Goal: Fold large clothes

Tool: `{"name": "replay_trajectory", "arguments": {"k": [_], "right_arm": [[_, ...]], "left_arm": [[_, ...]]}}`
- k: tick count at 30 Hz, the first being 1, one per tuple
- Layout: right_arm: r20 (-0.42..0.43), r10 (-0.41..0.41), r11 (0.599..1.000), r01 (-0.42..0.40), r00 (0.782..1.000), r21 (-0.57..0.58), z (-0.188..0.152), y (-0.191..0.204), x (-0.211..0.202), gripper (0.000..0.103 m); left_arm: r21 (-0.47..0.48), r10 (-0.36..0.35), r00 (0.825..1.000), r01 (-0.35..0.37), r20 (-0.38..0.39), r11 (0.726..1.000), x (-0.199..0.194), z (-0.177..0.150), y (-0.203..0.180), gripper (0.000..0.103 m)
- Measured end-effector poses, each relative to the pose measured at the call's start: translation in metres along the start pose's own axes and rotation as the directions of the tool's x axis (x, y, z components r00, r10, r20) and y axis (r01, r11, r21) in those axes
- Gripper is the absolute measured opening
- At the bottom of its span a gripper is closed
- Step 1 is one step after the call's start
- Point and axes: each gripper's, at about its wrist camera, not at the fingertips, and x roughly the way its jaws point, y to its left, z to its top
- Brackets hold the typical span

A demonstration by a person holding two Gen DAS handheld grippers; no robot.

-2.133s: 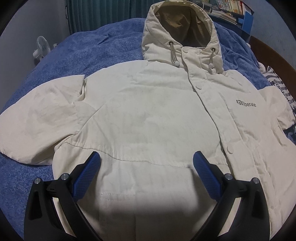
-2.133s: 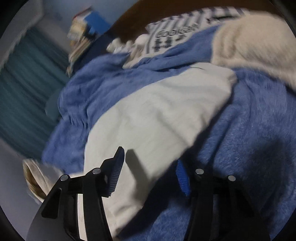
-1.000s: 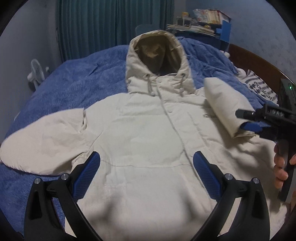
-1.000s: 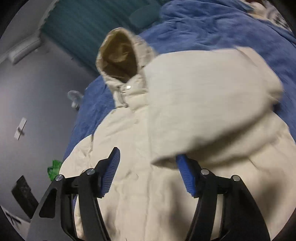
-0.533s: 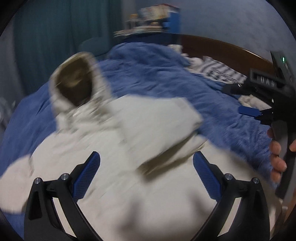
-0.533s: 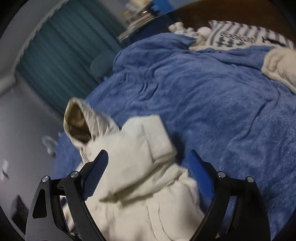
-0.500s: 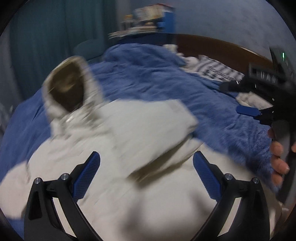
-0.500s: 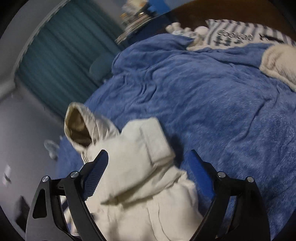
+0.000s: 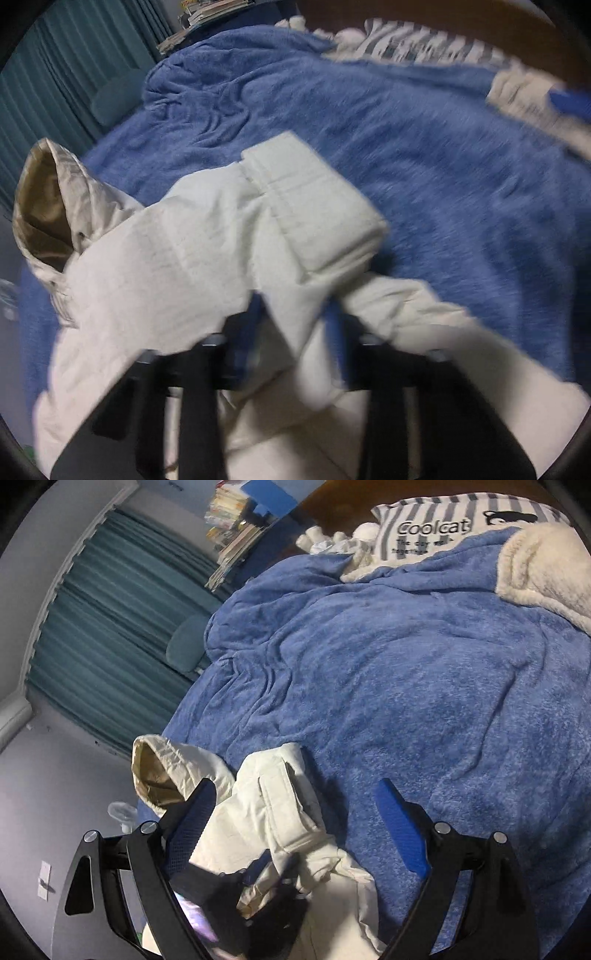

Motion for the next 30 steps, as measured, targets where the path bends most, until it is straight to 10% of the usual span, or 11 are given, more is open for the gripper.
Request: {"name": "replay_trajectory", "arguments": {"k": [9, 15, 22, 25, 27, 30], "right_arm": [[0.002, -0.031, 0.995, 0.031, 1.000, -0.097, -0.014, 0.024, 0.003, 0.085], [-0.042, -0.061, 0.978, 0.051, 0.997, -0.201, -0.037, 0.048, 0.022, 0.085], [-0.057, -0.070, 0.978, 0.058, 0.996, -0.199, -0.047, 0.058, 0.033, 0.085], [-0.049, -0.080, 0.974, 0.068, 0.996, -0.217, -0.047, 0.061, 0.032, 0.085], [-0.046, -0.085, 0.973, 0.073, 0.995, -0.218, -0.046, 0.061, 0.032, 0.085], [-0.039, -0.085, 0.976, 0.075, 0.996, -0.205, -0.041, 0.058, 0.031, 0.085]], "left_arm": [[-0.241, 0.039, 0.979, 0.010, 0.201, 0.970, -0.099, -0.026, 0.080, 0.000], [-0.457, 0.066, 0.965, 0.060, 0.255, 0.887, -0.155, -0.083, 0.172, 0.000], [-0.307, -0.016, 0.990, 0.059, 0.141, 0.950, -0.115, -0.080, 0.132, 0.001], [-0.253, -0.045, 0.993, 0.071, 0.108, 0.965, -0.091, -0.074, 0.107, 0.019], [-0.222, -0.047, 0.994, 0.067, 0.097, 0.973, -0.075, -0.066, 0.093, 0.057], [-0.191, -0.044, 0.994, 0.063, 0.101, 0.980, -0.057, -0.056, 0.078, 0.061]]}}
